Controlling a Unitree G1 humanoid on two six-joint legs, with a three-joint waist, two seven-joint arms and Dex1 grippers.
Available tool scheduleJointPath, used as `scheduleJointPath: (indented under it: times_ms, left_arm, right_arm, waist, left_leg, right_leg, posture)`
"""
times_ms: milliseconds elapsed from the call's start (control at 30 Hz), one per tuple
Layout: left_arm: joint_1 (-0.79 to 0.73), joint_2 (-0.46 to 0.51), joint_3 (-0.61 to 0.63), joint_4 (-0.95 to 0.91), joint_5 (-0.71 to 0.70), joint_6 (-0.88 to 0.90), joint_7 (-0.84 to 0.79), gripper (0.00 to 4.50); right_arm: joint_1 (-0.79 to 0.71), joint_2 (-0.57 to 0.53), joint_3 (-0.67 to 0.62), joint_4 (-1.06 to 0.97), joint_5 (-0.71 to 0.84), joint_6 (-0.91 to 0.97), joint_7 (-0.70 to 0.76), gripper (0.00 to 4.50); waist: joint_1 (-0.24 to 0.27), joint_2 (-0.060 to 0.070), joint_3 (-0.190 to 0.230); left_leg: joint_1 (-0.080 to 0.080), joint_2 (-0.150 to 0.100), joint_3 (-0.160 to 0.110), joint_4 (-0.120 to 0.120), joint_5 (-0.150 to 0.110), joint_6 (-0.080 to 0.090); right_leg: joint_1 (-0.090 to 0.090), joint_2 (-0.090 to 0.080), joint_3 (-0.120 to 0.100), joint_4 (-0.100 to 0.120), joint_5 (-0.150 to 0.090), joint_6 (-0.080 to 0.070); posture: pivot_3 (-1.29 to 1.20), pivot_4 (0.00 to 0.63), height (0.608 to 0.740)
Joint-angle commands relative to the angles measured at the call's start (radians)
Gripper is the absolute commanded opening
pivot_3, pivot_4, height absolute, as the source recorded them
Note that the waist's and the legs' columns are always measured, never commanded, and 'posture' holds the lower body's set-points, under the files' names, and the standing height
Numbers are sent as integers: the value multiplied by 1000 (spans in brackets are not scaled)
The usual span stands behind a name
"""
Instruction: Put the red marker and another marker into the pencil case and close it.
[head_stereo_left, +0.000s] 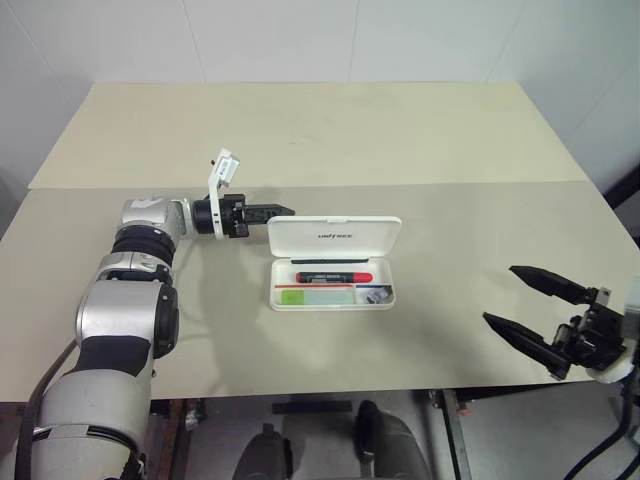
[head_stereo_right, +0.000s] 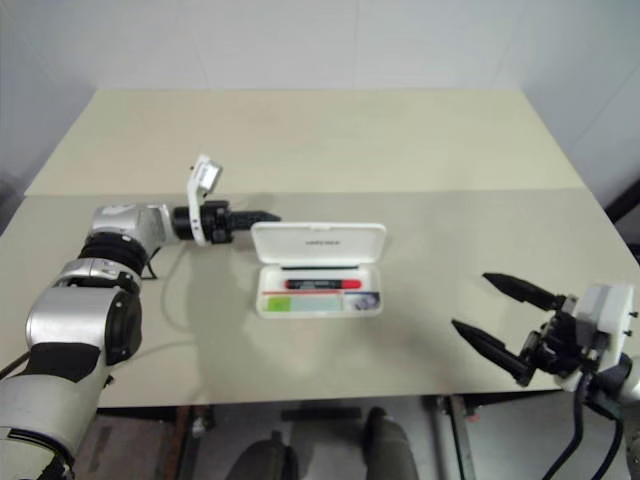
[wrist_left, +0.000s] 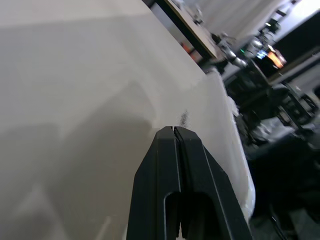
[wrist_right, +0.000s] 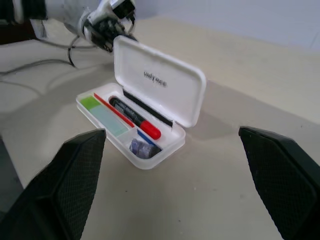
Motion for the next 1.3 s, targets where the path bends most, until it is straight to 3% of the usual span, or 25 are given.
scheduleJointPath:
  times_ms: [33, 333, 733, 1300]
  left_arm:
    - [-20, 2, -24, -63, 12, 30, -82, 14]
    - [114, 8, -141, -320, -12, 150, -197, 14]
    - [363, 42, -257, -766, -123, 340, -114, 14]
    - [366, 6, -286, -625, -83, 392, 39, 14]
  right_arm:
    - [0, -14, -42, 52, 8, -64, 89, 4500]
    - [-62, -13, -21, 199, -25, -168, 190, 4500]
    - [-103, 4, 30, 253, -54, -224, 195, 4500]
    - [-125, 40, 92, 230, -99, -268, 127, 4500]
  waist:
    - [0, 0, 0]
    - [0, 0, 0]
    - [1, 0, 0]
    - [5, 5, -3]
  left_leg:
    - [0, 0, 0, 0, 0, 0]
    - [0, 0, 0, 2, 0, 0]
    - [-1, 1, 0, 16, 0, 0]
    - [1, 1, 0, 17, 0, 0]
  right_leg:
    - [0, 0, 0, 0, 0, 0]
    - [0, 0, 1, 2, 0, 0]
    - [0, -1, 5, 9, 4, -4]
    - [2, -1, 6, 11, 5, -5]
  posture:
    - [0, 150, 740]
    - [0, 150, 740]
    - [0, 150, 740]
    - [0, 150, 740]
